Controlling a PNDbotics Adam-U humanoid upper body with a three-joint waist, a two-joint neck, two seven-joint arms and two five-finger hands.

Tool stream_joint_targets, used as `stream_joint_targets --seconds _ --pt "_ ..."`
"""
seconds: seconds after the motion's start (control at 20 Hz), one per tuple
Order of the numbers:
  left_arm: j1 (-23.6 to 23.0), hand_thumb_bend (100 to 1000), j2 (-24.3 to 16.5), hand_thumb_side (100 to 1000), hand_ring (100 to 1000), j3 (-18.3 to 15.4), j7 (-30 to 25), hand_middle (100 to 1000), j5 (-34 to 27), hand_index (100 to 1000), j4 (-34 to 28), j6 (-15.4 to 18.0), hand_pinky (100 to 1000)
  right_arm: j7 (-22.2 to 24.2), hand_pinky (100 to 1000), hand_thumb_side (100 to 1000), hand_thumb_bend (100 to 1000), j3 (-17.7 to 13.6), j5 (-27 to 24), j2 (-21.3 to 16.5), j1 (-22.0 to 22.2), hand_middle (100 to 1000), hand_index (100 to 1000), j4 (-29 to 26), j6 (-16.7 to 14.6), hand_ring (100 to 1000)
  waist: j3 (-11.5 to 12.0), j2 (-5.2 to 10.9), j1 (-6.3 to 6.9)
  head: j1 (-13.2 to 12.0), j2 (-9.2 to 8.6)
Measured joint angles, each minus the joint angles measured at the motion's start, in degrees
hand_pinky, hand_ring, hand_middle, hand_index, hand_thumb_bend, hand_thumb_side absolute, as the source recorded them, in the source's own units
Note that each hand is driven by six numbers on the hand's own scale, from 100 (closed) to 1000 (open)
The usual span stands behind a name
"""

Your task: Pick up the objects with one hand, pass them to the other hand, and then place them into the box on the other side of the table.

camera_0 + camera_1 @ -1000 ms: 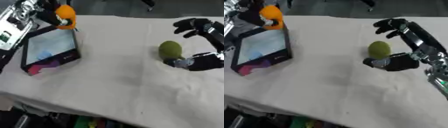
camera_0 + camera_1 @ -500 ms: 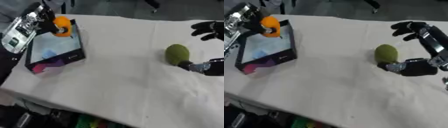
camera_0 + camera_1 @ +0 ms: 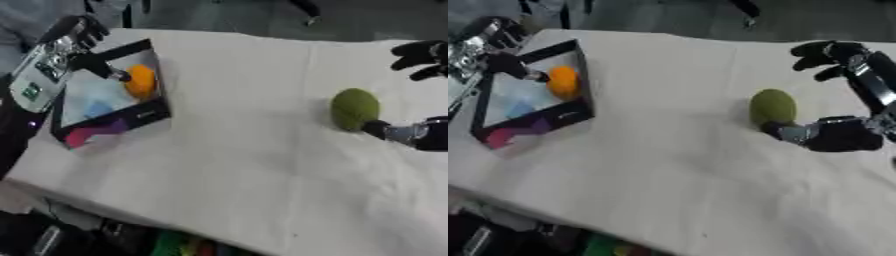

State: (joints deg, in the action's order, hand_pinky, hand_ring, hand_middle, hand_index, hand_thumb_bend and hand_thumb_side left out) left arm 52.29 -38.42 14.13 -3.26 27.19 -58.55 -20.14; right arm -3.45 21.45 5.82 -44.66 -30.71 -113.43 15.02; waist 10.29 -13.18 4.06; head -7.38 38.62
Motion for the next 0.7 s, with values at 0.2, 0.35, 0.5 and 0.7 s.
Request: stream_joint_targets --seconds 0.2,0.35,0.5,0.7 --pt "0.0 787 0.2 349 764 -0.6 -0.4 742 2.0 824 0.5 0.1 833 -0.3 740 202 663 -0.2 -0.1 0.0 0.2 663 817 0.0 -0.1 805 -0.1 0.0 0.0 0.3 0.01" --pt "-0.2 752 0.2 394 763 -0.9 -0.4 750 2.0 827 0.5 0.3 833 -0.6 742 206 662 -0.6 -0.3 -0.1 0.5 667 818 0.0 -0.1 807 -0.1 0.0 0.0 1.1 0.04" --pt "-0.4 817 0.2 406 760 -1.0 -0.5 754 1.2 826 -0.1 1.0 832 -0.5 748 216 648 -1.1 -0.3 -0.7 0.5 671 814 0.0 0.3 809 -0.2 0.0 0.0 3.7 0.11" --pt "-0.4 750 0.2 381 750 -1.1 -0.9 753 -0.3 816 -2.3 2.8 822 2.8 759 238 644 -2.3 0.6 -1.8 0.6 694 810 0.0 2.6 815 -0.3 0.0 0.0 9.1 0.59"
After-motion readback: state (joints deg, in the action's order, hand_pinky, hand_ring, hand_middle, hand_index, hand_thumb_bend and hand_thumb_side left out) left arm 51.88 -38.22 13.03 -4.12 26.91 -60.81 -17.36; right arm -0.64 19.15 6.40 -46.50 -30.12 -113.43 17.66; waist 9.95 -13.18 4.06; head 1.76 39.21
